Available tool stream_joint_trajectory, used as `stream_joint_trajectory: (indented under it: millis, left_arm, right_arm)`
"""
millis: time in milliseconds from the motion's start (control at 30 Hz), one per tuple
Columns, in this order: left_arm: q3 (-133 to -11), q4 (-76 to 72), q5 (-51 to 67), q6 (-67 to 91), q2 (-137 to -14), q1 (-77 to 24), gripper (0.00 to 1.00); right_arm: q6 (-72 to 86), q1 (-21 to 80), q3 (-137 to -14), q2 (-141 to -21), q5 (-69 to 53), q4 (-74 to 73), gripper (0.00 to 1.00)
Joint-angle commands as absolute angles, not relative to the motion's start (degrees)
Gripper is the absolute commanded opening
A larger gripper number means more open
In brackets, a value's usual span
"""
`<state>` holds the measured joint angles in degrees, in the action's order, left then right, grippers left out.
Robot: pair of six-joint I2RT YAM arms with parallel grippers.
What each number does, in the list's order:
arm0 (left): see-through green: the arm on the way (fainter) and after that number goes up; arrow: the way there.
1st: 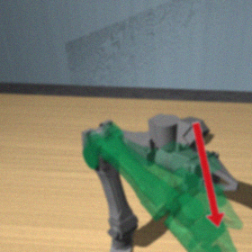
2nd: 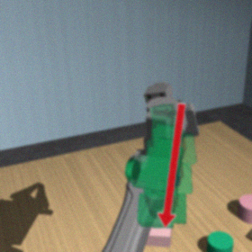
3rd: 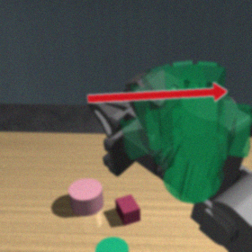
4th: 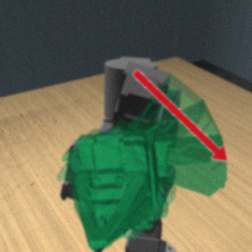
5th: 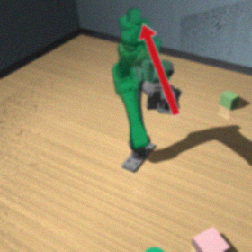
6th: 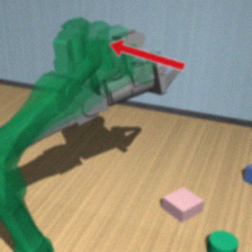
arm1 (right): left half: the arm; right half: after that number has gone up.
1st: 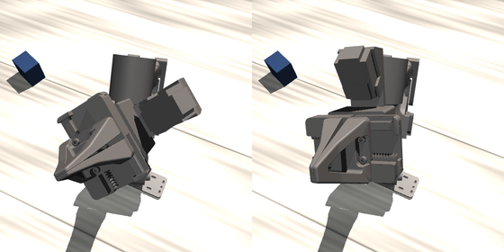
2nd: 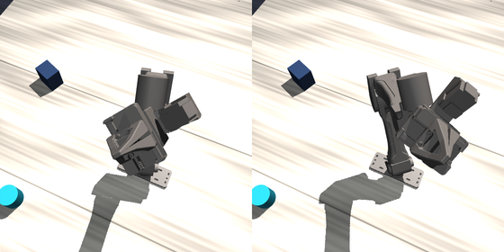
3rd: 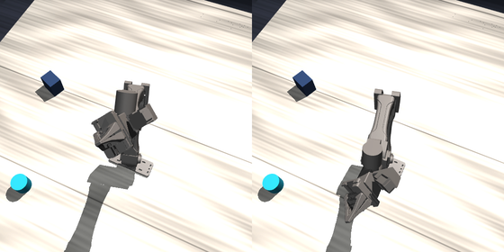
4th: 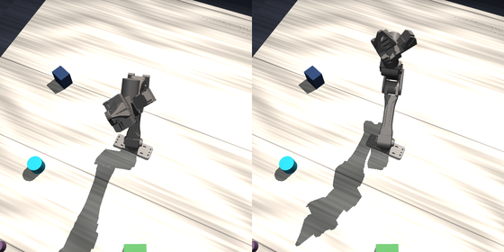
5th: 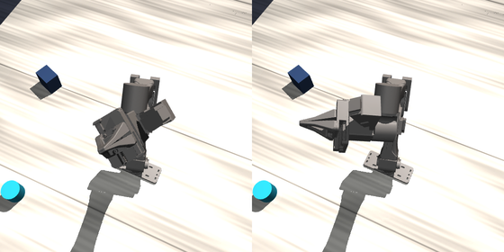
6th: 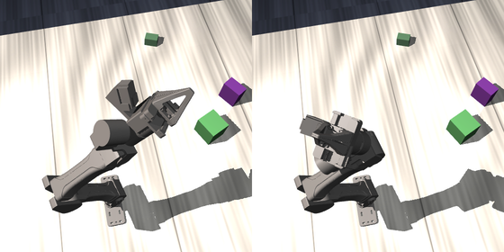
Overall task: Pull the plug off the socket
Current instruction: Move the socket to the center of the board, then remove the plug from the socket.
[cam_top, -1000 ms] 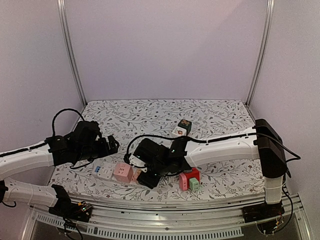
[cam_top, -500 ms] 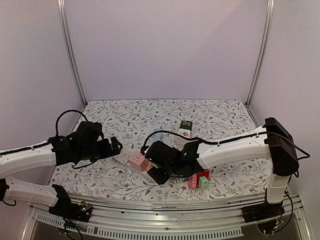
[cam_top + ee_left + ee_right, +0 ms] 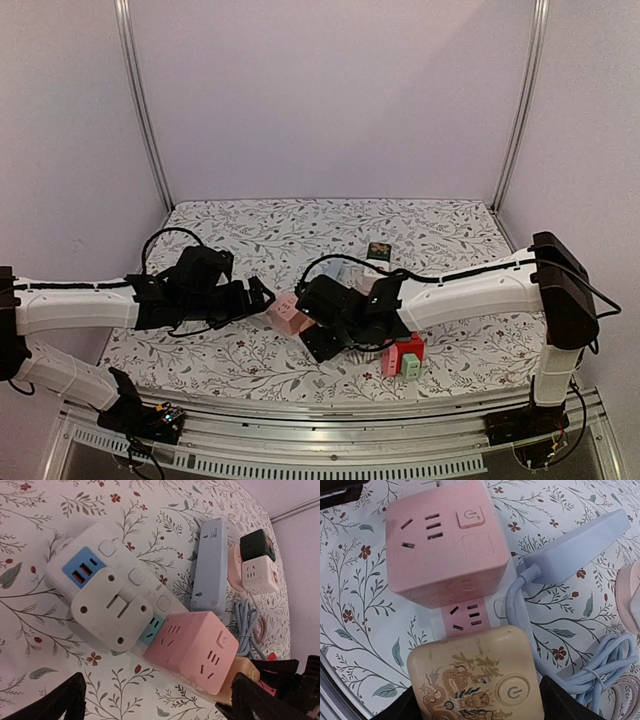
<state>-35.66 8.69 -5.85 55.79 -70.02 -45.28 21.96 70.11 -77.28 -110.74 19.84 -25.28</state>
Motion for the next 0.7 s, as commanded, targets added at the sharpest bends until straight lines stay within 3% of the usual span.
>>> stream_joint_trajectory:
  millis: [0, 233, 467, 667]
  left_arm:
    - [-34.85, 0.04, -2.09, 58.80, -73.19, -47.37, 0.99]
    - [-36.51, -3.54, -1.42, 59.35, -77.44, -48.91, 0.86]
    - [-36.65, -5.74, -0.44, 60.76, -80.72, -49.09, 0.62]
    - [-36.74, -6.33, -0.44, 61.73, -82.34, -49.30, 0.58]
  right_arm:
    - [22.79, 69.77, -77.18, -108.08, 20.16, -25.52, 0.78]
    - [19.86, 69.39, -77.19, -107.88, 19.16, -25.94, 0.85]
    - [18.02, 67.08, -77.32, -108.27, 14.56, -25.84, 0.77]
    - [15.45, 66.92, -78.34, -109.10, 11.84, -25.92, 0.75]
